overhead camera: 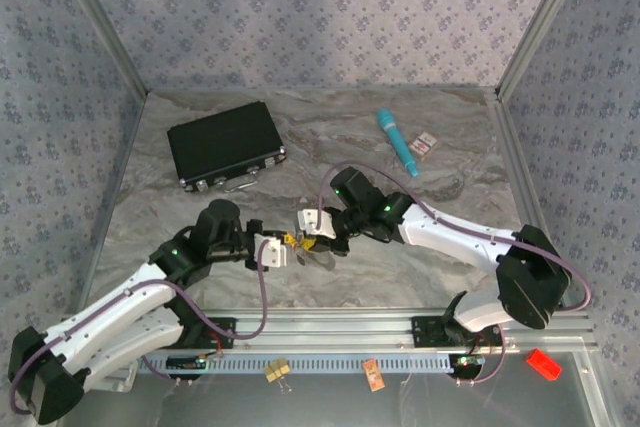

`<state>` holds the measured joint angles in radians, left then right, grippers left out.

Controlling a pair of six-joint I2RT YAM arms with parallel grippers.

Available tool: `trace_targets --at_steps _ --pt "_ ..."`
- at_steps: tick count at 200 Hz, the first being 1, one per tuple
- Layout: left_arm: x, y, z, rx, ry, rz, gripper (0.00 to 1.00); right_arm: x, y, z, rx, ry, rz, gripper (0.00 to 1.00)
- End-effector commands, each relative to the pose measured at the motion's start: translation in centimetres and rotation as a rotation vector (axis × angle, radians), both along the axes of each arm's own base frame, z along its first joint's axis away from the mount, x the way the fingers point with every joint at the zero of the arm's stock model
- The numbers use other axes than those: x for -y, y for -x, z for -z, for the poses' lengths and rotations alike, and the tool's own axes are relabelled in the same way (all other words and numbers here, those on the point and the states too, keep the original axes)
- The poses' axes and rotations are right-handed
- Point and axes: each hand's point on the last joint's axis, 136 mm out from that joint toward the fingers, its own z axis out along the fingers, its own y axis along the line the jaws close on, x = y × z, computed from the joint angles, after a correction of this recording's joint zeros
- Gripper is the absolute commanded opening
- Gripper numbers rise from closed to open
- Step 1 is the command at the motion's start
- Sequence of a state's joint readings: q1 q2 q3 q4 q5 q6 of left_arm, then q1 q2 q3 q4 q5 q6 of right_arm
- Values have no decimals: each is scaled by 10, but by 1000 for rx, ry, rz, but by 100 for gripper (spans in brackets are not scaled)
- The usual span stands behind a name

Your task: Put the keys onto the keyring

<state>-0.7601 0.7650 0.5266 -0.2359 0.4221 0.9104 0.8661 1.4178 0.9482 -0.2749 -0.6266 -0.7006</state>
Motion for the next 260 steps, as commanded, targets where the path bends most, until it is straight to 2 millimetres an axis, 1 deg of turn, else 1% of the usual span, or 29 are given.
trace_targets --at_steps 1,53,105,175,222,260 --pt "7 6 -13 57 16 72 0 -5 2 -13 2 -25 -34 0" --pt "8 7 -13 77 2 83 0 -6 1 -12 2 -21 -35 0" --pt "5 10 -6 88 -41 95 0 -6 -3 -13 15 -19 -19 0" --pt "-5 12 7 98 -117 99 0 -3 -10 -19 50 -41 16 0" --pt "-9 13 15 126 -170 118 0 -7 -12 -23 44 -60 29 0" --pt "-7 11 13 167 -171 119 0 -9 -16 -25 55 -75 49 0"
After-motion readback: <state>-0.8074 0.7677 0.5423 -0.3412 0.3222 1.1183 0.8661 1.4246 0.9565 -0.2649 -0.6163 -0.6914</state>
